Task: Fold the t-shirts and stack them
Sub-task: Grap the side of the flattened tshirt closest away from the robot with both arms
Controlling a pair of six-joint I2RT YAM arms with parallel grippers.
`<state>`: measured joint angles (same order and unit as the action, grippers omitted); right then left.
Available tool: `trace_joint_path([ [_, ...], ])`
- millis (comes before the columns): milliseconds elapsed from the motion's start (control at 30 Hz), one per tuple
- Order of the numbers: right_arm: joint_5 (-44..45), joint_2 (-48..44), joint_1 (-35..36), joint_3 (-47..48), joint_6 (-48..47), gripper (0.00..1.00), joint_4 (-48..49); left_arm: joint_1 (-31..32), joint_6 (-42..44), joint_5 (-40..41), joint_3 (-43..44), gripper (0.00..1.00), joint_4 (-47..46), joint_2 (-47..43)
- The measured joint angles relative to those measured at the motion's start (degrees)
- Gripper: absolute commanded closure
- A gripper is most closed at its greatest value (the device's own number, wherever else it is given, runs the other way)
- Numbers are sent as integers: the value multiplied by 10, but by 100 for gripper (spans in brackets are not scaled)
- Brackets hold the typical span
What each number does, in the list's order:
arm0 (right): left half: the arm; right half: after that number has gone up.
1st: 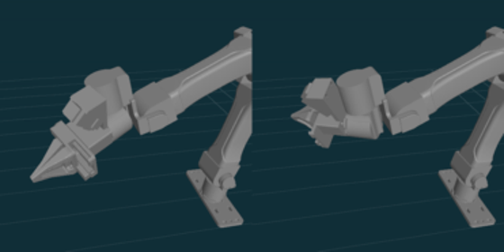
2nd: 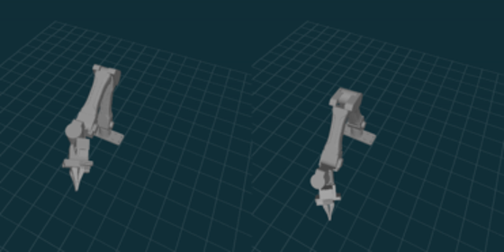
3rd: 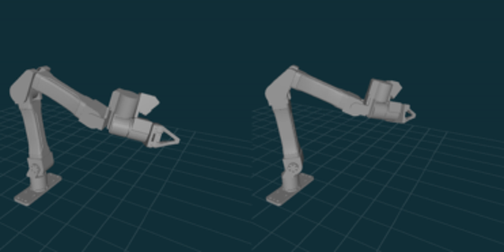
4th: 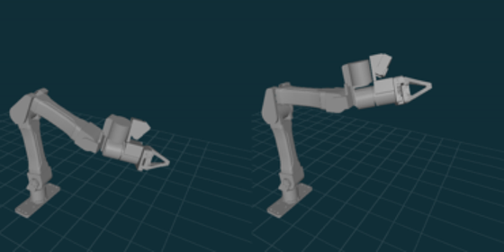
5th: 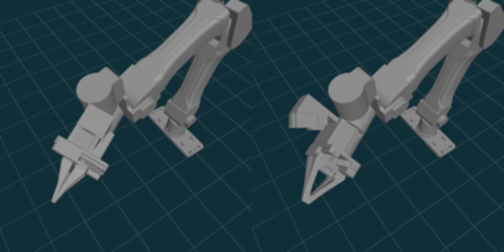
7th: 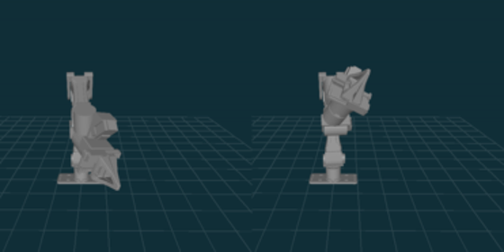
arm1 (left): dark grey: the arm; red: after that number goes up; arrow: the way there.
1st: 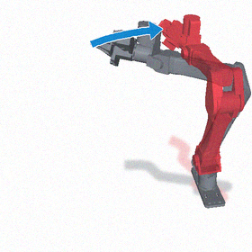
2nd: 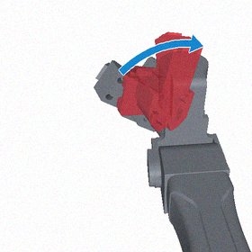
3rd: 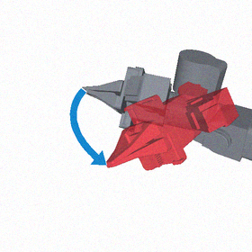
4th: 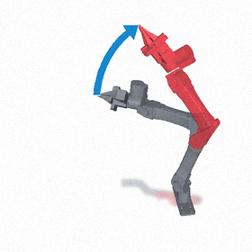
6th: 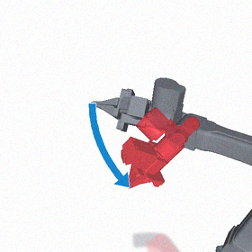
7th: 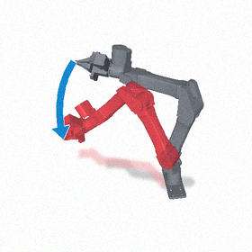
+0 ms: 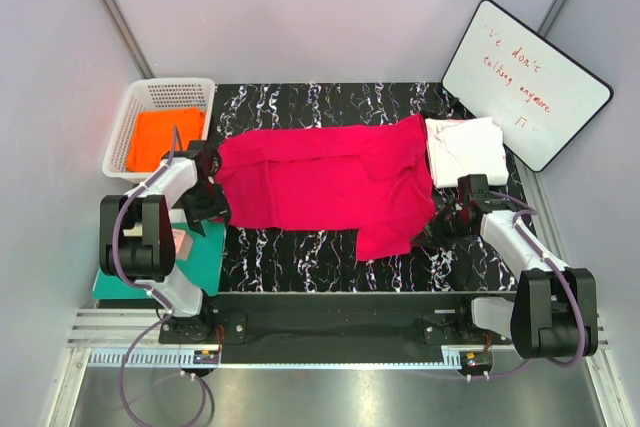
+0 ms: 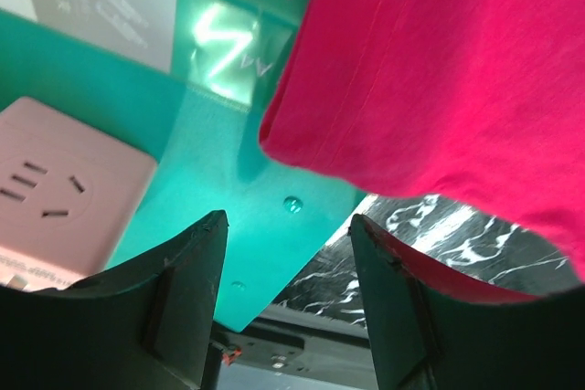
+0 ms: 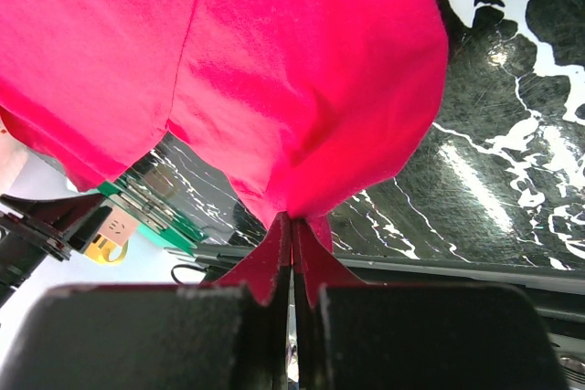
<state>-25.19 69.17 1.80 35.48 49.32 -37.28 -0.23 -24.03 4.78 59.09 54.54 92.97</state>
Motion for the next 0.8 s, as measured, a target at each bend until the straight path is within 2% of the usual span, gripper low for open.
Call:
trace_joint_path([
  [467, -12, 17, 0, 7, -8, 99, 0, 25, -26, 0, 40, 39, -11, 68],
  [500, -14, 19, 0, 9, -9, 99, 1, 26, -28, 0, 43, 42, -10, 69],
  [533, -14, 20, 0, 10, -10, 99, 1, 28, -30, 0, 46, 52, -11, 70],
  [600, -15, 24, 0, 10, -12, 99, 1, 30, -34, 0, 54, 66, -13, 73],
  [633, -15, 26, 0, 10, -13, 99, 1, 32, -34, 0, 60, 82, -13, 76],
  [667, -15, 28, 0, 11, -14, 99, 1, 33, -33, 0, 66, 90, -15, 80],
  [733, -15, 34, 0, 15, -16, 99, 1, 35, -33, -5, 82, 100, -19, 90],
  [800, -16, 38, 0, 18, -19, 99, 2, 38, -32, -2, 93, 100, -21, 100],
])
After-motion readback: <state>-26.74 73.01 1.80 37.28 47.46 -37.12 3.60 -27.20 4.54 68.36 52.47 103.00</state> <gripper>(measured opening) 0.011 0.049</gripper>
